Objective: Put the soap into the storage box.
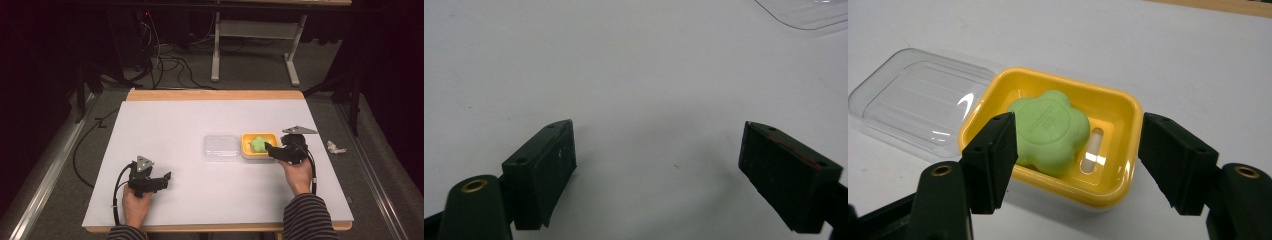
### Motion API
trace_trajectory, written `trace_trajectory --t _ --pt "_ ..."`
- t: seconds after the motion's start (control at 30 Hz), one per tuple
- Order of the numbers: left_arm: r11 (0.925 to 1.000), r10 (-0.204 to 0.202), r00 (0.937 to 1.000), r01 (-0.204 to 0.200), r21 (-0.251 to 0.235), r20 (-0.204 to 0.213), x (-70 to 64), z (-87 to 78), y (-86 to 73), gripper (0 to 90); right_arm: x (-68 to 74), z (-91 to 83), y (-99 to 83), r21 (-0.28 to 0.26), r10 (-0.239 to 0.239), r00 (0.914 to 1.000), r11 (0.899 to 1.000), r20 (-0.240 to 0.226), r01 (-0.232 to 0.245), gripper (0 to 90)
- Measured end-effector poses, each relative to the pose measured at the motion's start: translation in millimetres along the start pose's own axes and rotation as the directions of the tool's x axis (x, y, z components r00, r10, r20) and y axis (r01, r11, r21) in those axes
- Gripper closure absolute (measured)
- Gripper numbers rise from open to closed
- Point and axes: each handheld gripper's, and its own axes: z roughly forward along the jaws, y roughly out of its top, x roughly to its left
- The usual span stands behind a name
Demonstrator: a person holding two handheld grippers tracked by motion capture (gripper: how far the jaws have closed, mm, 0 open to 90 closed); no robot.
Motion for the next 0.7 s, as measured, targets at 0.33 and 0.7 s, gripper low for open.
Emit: trace_trajectory --t 0.33,0.7 --pt "1.0000 0.000 1.0000 0.000 0.000 -0.003 0.0 0.3 0.0 15.9 -5.0 -12.0 -3.7 -0.032 0.006 1.0000 0.999 0.005 -0.006 33.1" --pt "1.0000 0.001 1.0000 -0.001 0.002 -0.004 0.0 0.4 -0.1 15.9 -5.8 -21.8 -7.5 -0.053 0.003 1.0000 0.999 -0.004 -0.003 33.1"
